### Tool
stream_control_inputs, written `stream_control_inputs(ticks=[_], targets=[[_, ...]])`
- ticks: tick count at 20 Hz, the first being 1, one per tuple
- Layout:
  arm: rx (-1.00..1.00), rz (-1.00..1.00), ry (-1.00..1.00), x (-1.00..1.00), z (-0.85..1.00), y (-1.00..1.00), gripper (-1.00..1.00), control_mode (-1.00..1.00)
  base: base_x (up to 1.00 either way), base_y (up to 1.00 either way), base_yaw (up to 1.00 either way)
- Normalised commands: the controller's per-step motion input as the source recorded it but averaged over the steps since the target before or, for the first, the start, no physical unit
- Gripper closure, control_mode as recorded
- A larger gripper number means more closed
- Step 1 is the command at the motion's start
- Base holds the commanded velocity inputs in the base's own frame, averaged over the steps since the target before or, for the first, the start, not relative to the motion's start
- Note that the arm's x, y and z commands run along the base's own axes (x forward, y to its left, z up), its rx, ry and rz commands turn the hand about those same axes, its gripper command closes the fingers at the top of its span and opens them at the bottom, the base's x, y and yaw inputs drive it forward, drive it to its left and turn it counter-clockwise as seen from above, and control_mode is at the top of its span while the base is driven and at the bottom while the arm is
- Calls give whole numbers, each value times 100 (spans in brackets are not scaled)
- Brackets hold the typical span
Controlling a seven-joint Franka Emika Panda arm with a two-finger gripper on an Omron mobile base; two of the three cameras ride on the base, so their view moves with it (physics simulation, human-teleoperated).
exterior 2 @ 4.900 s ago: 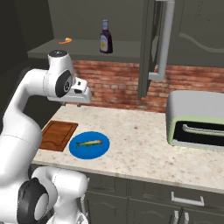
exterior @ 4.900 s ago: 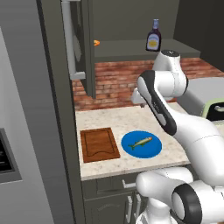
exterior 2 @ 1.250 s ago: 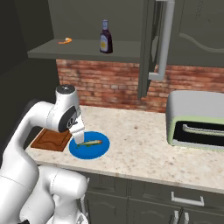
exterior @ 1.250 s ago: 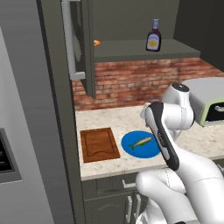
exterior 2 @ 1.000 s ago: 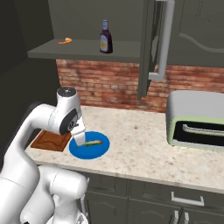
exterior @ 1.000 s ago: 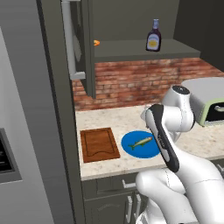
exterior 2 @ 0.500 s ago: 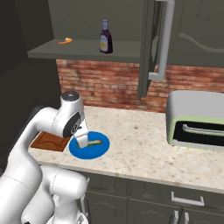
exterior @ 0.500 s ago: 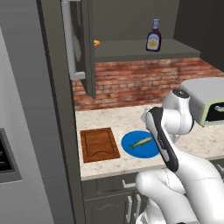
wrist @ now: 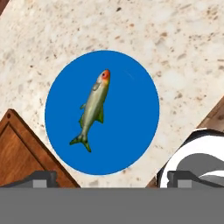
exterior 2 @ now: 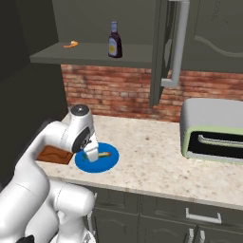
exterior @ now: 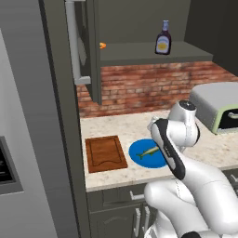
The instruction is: Pick the fish from the plate and place it on the cutting board. Then pick the condiment bottle from the cabinet and place it next to the cutting board.
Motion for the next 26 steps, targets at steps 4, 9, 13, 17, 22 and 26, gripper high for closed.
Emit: stream_control_inputs(ticks=[4,9,13,17,22,26], targets=[[0,0,0,29,-26,0,-100,-100,0,0,0],[0,0,0,28,-27,0,-100,-100,0,0,0],[0,0,0,23,-24,-3,-100,-100,0,0,0],[0,0,1,18,-18,-2,-100,-100,0,0,0],[0,0,1,15,-15,-3,-100,-100,0,0,0],[0,0,3,12,-11,0,-100,-100,0,0,0]])
